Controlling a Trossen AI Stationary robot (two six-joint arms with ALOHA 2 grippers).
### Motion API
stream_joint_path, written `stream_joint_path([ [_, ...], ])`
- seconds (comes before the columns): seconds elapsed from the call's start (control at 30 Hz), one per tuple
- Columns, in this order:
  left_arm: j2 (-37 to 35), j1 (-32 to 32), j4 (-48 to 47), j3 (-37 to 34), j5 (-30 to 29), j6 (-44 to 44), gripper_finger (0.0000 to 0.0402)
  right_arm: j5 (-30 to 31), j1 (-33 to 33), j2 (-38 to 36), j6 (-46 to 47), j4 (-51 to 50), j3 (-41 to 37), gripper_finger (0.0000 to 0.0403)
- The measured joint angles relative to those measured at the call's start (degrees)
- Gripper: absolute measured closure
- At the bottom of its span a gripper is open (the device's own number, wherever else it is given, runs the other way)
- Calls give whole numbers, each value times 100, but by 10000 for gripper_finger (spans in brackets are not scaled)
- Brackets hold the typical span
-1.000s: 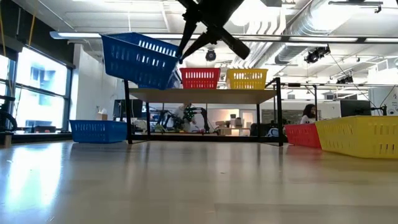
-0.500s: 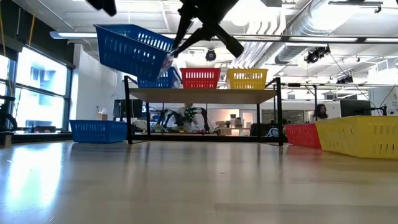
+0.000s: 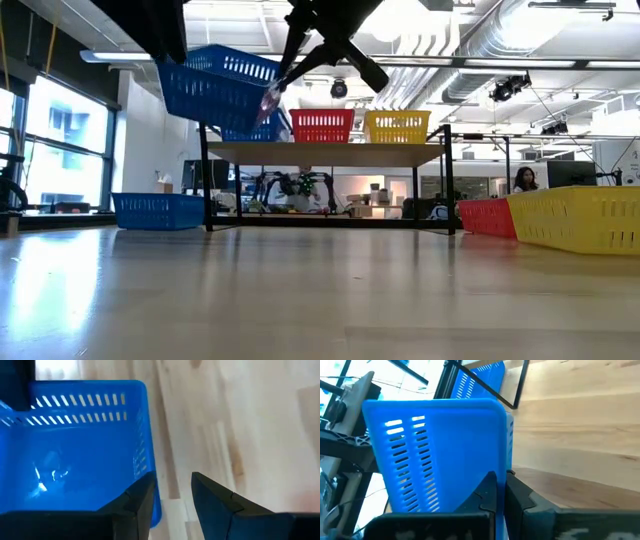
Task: Stack baskets on shelf by color
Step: Stack the bottom blue bin on top of the blue bin on the shelf
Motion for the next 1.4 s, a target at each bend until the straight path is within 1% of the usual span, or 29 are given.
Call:
stream_joint_path([
  [0.1, 34, 31, -174, -4, -172, -116, 282, -10, 68, 0, 2, 196, 1, 403],
  [0.33, 57, -55, -232, -4, -577, -127, 282, 37, 96, 2, 66, 125, 4, 403],
  [0.43, 55, -63, -322, -4, -579, -53, 282, 90, 143, 2, 50, 223, 4, 403],
  [0.63, 100, 71, -367, -4, -279, 56, 284, 206, 295, 2, 46, 350, 4, 403],
  [0.7, 100, 102, -367, -4, -160, 59, 295, 261, 350, 2, 48, 363, 4, 403],
  [0.77, 100, 115, -373, -4, -70, 102, 315, 318, 386, 2, 49, 375, 4, 403],
  [0.93, 100, 94, -375, -4, -69, 314, 387, 290, 397, 3, -11, 369, 1, 403],
  [0.97, 100, 84, -377, -4, -75, 316, 393, 285, 401, 7, -44, 376, 0, 403],
  [1.07, 100, 47, -377, -4, -90, 314, 392, 241, 401, 11, -260, 470, 0, 402],
  [1.2, 97, -20, -368, -4, -86, 314, 399, 212, 401, 11, -436, 489, 0, 384],
  [1.4, 83, -87, -378, -7, -74, 313, 400, 127, 395, -13, -592, 474, 0, 319],
])
